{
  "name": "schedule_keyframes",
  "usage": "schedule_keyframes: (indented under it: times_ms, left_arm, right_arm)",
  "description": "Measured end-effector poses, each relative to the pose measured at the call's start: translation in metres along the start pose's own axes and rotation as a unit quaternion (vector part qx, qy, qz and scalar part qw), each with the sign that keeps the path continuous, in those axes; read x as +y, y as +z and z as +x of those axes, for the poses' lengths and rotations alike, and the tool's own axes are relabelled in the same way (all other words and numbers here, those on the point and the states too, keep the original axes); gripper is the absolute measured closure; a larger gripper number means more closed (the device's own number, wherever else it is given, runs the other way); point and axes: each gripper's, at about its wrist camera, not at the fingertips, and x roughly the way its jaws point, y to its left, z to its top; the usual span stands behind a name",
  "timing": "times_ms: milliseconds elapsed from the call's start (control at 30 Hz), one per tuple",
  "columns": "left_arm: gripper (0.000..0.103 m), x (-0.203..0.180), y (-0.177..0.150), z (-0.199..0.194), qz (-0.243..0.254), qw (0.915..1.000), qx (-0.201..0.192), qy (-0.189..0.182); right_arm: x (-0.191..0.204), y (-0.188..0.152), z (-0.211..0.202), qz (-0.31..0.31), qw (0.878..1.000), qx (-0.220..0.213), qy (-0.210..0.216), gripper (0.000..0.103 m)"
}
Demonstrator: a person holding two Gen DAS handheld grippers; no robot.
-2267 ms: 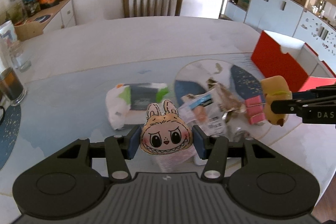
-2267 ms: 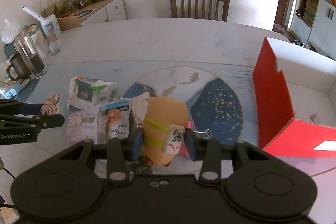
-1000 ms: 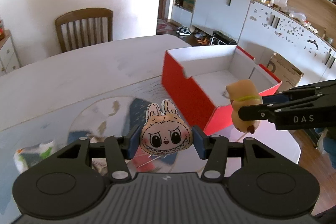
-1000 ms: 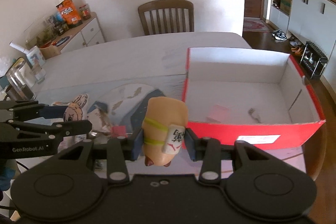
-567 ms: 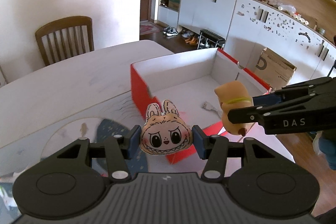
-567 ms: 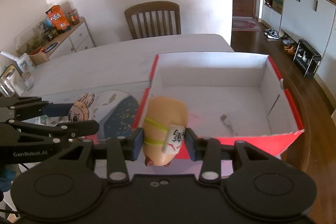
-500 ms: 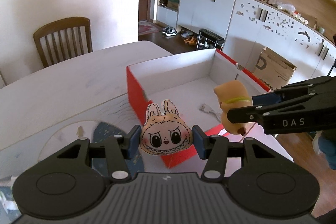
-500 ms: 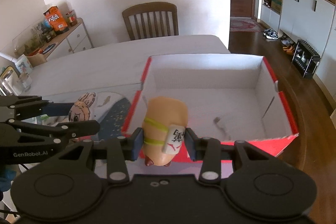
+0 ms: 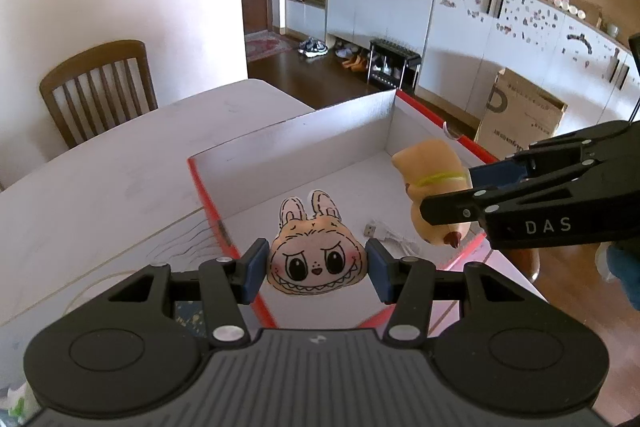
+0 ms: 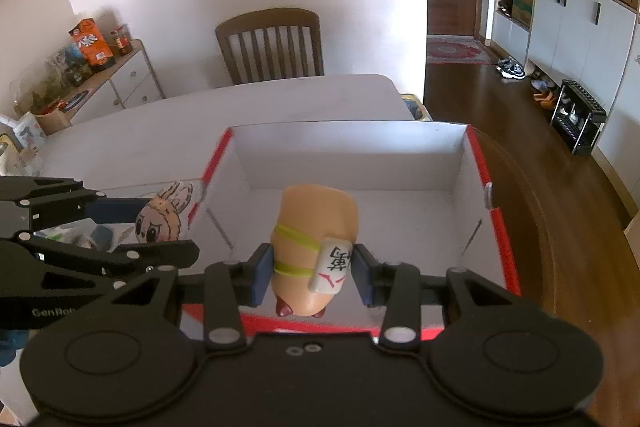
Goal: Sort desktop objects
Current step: 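Lift and carry both plush toys with both tools into the red shoebox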
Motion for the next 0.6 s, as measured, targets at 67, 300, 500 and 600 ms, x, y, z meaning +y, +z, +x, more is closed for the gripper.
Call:
schedule_keyframes:
  times_ms: [67, 300, 500, 600]
  left_arm:
    - [0.051, -0.004, 0.005, 0.01, 0.007, 1.0, 0.006, -0.001]
    - [0.051, -0.015, 0.014, 0.047, 0.043, 0.9983, 0.039, 0.008]
    - [0.051, -0.02, 0.017, 0.076, 0.06, 0.9952, 0.075, 0.016]
    - [0.051, -0.02, 0.018, 0.087, 0.058, 0.9943, 0.089, 0.011]
  right_arm:
    - [-0.007, 0.003, 0.006, 0.0, 1.0, 0.004, -0.002, 0.062]
    - [-0.031, 0.012, 0.032, -0.012, 0.999, 0.027, -0.016, 0.062]
    - [-0.039, 0.013, 0.064, -0.025, 0.998, 0.055, -0.032, 0.062]
    - [-0.044, 0.014, 0.081, -0.022, 0.997, 0.073, -0.033, 0.062]
